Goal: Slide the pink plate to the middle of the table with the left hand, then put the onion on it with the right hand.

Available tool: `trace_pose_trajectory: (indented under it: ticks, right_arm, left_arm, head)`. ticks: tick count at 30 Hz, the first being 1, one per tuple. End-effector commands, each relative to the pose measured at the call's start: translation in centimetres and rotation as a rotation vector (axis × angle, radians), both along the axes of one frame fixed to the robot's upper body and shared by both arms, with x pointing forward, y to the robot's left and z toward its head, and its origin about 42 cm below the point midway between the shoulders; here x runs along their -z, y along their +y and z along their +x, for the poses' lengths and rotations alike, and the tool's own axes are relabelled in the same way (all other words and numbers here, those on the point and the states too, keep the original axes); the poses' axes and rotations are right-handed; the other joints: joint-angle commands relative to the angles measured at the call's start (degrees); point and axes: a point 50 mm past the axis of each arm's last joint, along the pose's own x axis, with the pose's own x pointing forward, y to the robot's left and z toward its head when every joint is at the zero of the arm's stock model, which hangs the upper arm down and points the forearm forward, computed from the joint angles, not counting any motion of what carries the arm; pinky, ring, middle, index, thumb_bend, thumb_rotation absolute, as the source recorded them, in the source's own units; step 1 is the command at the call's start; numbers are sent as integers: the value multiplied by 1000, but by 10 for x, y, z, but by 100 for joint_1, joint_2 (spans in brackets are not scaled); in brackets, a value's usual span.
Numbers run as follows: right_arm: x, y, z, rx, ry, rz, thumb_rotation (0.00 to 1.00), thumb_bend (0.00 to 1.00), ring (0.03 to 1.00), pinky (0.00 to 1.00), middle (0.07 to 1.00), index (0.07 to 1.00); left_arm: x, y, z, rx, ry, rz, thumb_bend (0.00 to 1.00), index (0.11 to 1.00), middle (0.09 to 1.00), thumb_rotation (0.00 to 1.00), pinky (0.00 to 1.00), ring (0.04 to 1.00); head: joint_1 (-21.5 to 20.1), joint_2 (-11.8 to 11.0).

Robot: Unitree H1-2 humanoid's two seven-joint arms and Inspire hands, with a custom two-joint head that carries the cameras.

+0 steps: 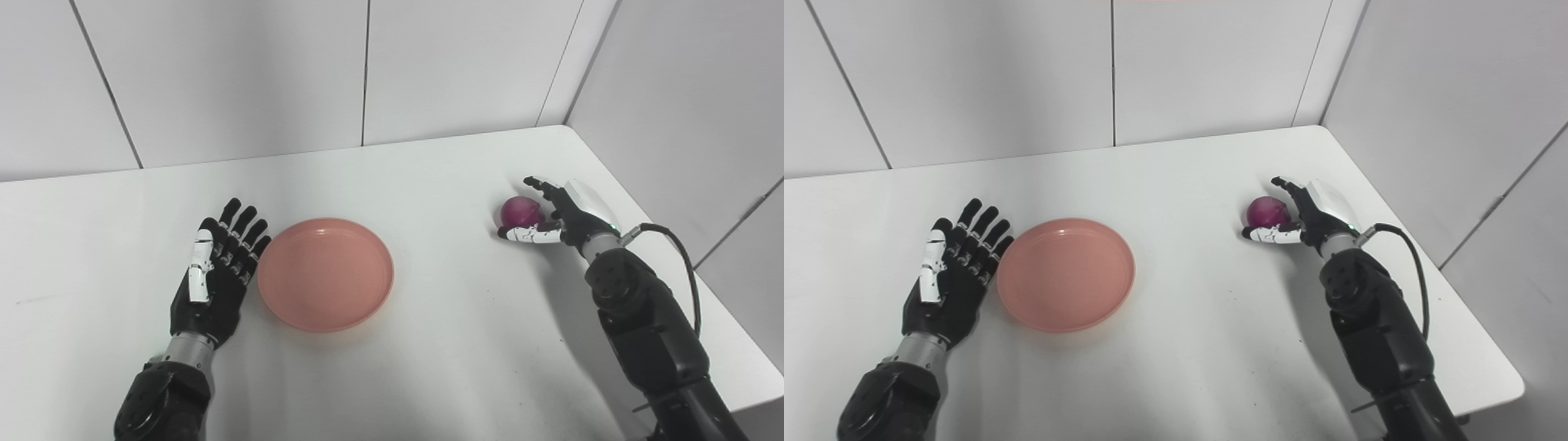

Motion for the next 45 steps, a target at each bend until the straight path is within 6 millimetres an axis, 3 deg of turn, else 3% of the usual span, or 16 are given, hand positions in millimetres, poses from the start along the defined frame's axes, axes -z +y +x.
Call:
trace_pose_trajectory:
  ticks: [1,9,15,20,23,27,31,33,35,45]
  right_arm:
    - [-20,-4,8,-11,-40,-25,365,1000,871,789,901,889]
    - [-28,-11,8,-17,-3,-29,296,1000,860,770,893,892]
    - [-32,-10,8,-23,52,-28,242,982,738,591,790,892]
    - [-32,-7,8,-31,82,-28,212,962,788,696,834,856]
    - [-31,-5,8,-29,83,-41,192,938,757,682,803,810]
    - [-31,-3,8,-27,71,-78,136,864,615,561,671,672]
    - [-31,-2,7,-42,46,-72,66,795,558,490,607,587]
    - [-31,-2,7,-44,41,-68,103,629,518,444,576,525]
    - [-30,-2,7,-48,39,-64,126,548,504,430,563,498]
    - [-27,1,5,-66,20,-84,132,517,469,401,531,486]
  left_arm:
    - [21,3,-9,-1,99,24,458,968,973,1000,962,958]
    - [20,3,-10,3,100,22,461,968,975,1000,960,959]
    - [19,3,-10,0,101,26,463,965,974,1000,955,957]
    - [20,3,-11,0,101,25,465,968,975,1000,958,959]
    - [19,3,-10,1,101,24,464,968,976,1000,959,960]
    - [19,3,-11,-1,100,20,463,966,974,1000,957,958]
    - [19,3,-11,-2,102,20,461,963,973,1000,956,956]
    - [18,3,-11,0,101,21,462,966,974,1000,957,957]
    - [18,3,-11,3,99,22,463,971,978,1000,962,961]
    - [19,3,-11,-3,105,19,460,968,975,1000,962,960]
  head:
    - [8,-2]
    - [25,11]
    - [32,35]
    - [52,40]
    - [51,43]
    - [52,46]
    - [64,56]
    - [65,56]
    - [71,56]
    - [122,53]
